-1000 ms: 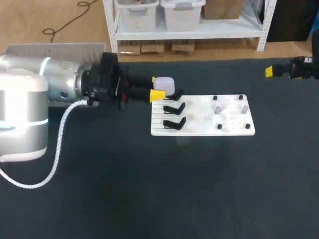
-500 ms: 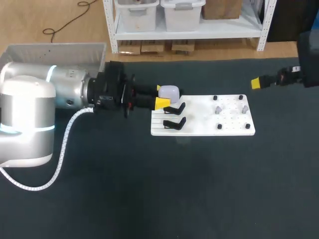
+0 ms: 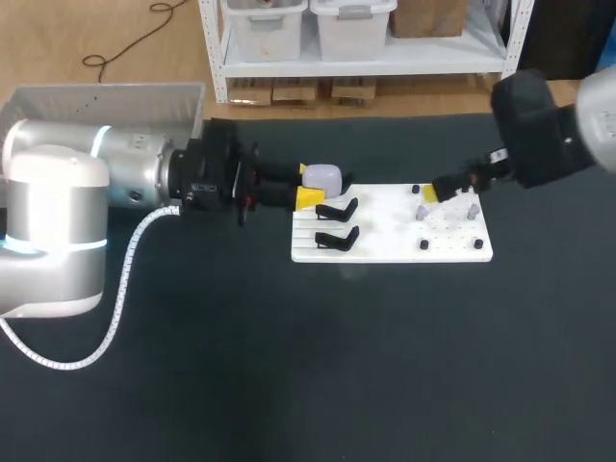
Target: Pick up each earbud case from the left stands, insert the matching earbuds, close the lid, and place the case in the box.
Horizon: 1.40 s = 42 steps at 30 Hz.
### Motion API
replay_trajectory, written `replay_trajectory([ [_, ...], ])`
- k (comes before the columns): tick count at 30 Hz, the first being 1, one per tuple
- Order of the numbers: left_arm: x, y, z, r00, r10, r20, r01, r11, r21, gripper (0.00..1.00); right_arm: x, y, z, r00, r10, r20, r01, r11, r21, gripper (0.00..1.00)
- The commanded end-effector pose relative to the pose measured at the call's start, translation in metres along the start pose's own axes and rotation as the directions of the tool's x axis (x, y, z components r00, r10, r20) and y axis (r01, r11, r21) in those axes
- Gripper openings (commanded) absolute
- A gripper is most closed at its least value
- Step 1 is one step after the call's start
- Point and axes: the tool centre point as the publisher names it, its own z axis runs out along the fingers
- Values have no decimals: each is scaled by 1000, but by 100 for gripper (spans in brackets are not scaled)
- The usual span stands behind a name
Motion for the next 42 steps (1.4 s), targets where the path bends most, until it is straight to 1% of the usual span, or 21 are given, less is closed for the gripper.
replay_trajectory([
  [1,3,4,0,1000,1,4,-1,1000,6,0,-4,14,14,1000,0,-14,1,995,98,100],
  [6,3,4,0,1000,5,12,-5,1000,4,0,-9,27,26,999,-1,-35,4,996,90,100],
  [11,3,4,0,1000,5,12,-5,1000,4,0,-20,41,36,999,-5,-43,9,997,78,100],
  [17,3,4,0,1000,5,12,-5,1000,4,0,-34,56,47,999,2,-47,0,1000,31,100],
  [19,3,4,0,1000,5,12,-5,1000,4,0,-36,58,54,998,14,-56,-13,1000,4,100],
  [23,3,4,0,1000,5,12,-5,1000,4,0,-39,61,64,997,30,-68,-31,999,-23,100],
  [29,3,4,0,1000,5,12,-5,1000,4,0,-46,65,71,997,29,-76,-31,999,-35,100],
  [42,3,4,0,1000,5,12,-5,1000,4,0,-53,62,86,994,32,-104,-36,998,-42,100],
])
